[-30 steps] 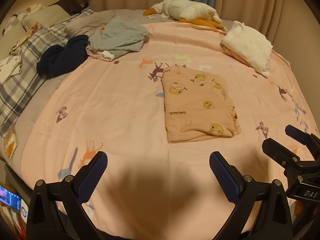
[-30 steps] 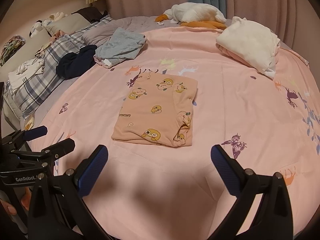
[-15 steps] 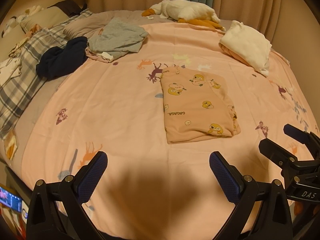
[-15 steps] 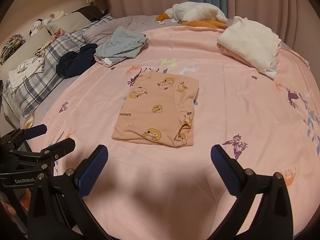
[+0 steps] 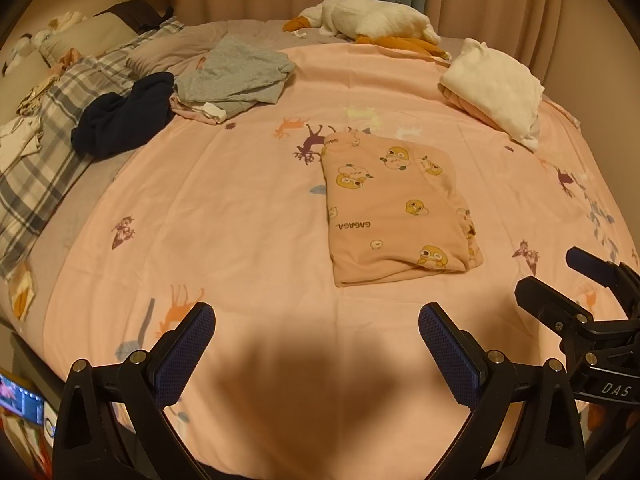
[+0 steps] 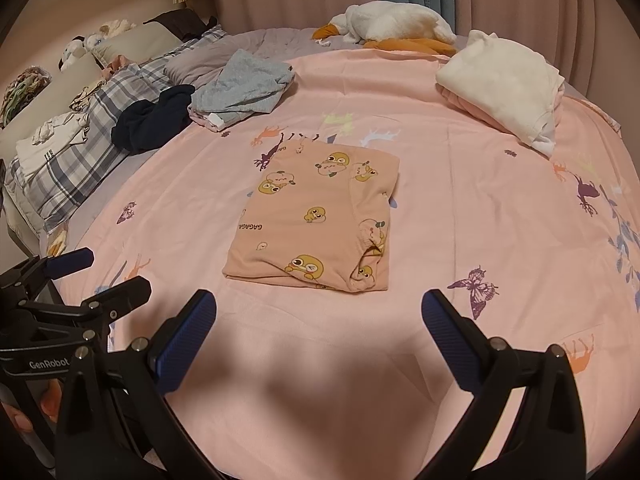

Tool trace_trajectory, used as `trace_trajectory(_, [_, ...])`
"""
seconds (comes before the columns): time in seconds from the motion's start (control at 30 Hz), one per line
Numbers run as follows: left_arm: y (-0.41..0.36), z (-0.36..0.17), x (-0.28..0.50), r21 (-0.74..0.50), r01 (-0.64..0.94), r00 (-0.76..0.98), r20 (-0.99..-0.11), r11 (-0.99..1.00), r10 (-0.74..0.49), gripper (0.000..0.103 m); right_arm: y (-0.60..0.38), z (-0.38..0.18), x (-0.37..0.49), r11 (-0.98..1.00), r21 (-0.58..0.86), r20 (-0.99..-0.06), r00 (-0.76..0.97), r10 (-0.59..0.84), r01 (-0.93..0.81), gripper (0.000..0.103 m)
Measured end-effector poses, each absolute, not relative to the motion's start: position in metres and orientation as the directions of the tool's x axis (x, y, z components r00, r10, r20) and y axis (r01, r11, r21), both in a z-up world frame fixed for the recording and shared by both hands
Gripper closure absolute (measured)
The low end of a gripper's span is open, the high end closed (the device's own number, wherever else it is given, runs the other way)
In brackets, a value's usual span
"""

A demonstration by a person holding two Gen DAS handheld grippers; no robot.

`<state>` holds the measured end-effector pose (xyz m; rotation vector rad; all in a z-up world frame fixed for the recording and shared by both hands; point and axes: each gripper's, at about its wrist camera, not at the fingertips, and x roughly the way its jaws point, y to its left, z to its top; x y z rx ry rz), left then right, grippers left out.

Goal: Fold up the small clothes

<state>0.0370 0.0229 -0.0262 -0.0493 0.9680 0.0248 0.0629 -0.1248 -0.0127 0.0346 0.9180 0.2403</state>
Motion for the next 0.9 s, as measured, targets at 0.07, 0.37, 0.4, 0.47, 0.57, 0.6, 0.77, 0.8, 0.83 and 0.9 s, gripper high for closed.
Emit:
trace_trajectory(0.07, [0.0231,-0.0262,0.0370,-0.030,-0.043,0.567,-0.824,0.999,0.000,0.002,-0.1250,-0.0126,0.0632,0.973,0.131,-0.782,0.582,0.221,-0.192,0.000])
trace_trajectory(0.37, [0.0233,-0.0266,0.0371,-0.030,-0.043,0.568,-0.823,0.999,0.000,0.002,-0.1248,-0.0123,0.0631,0.972,0.134,-0.781,0.584,0.223,-0.192,0.000])
trace_trajectory(0.4, [0.0235,-0.0265,0.0369,-0.029,-0.043,0.568,-0.823,0.999,0.001,0.002,-0.1247,-0.0117,0.0629,0.972,0.134,-0.780,0.585,0.222,-0.191,0.000])
trace_trajectory(0.47, [0.0232,-0.0266,0.0371,-0.030,-0.042,0.567,-0.823,0.999,-0.001,0.002,-0.1244,-0.0113,0.0628,0.972,0.134,-0.780,0.585,0.222,-0.192,0.000])
trace_trajectory(0.57, [0.0230,-0.0265,0.0370,-0.029,-0.042,0.568,-0.823,0.999,0.000,0.002,-0.1246,-0.0111,0.0629,0.972,0.136,-0.781,0.584,0.223,-0.190,0.000])
trace_trajectory(0.6, [0.0237,-0.0266,0.0372,-0.028,-0.041,0.569,-0.823,0.999,0.000,0.002,-0.1245,-0.0112,0.0629,0.973,0.136,-0.782,0.583,0.222,-0.188,0.000])
trace_trajectory(0.77, [0.0252,-0.0267,0.0381,-0.027,-0.040,0.569,-0.822,0.999,0.000,0.002,-0.1247,-0.0104,0.0631,0.973,0.136,-0.781,0.583,0.222,-0.187,0.000])
trace_trajectory(0.8, [0.0260,-0.0268,0.0382,-0.027,-0.042,0.569,-0.822,0.999,0.002,0.002,-0.1246,-0.0101,0.0630,0.973,0.136,-0.781,0.584,0.221,-0.186,0.000])
trace_trajectory(0.83, [0.0268,-0.0264,0.0391,-0.026,-0.042,0.569,-0.823,0.999,0.003,0.002,-0.1254,-0.0102,0.0631,0.973,0.137,-0.781,0.584,0.221,-0.186,0.000])
trace_trajectory(0.9, [0.0279,-0.0263,0.0400,-0.025,-0.042,0.568,-0.823,0.999,0.004,0.002,-0.1259,-0.0104,0.0637,0.973,0.138,-0.781,0.583,0.222,-0.185,0.000])
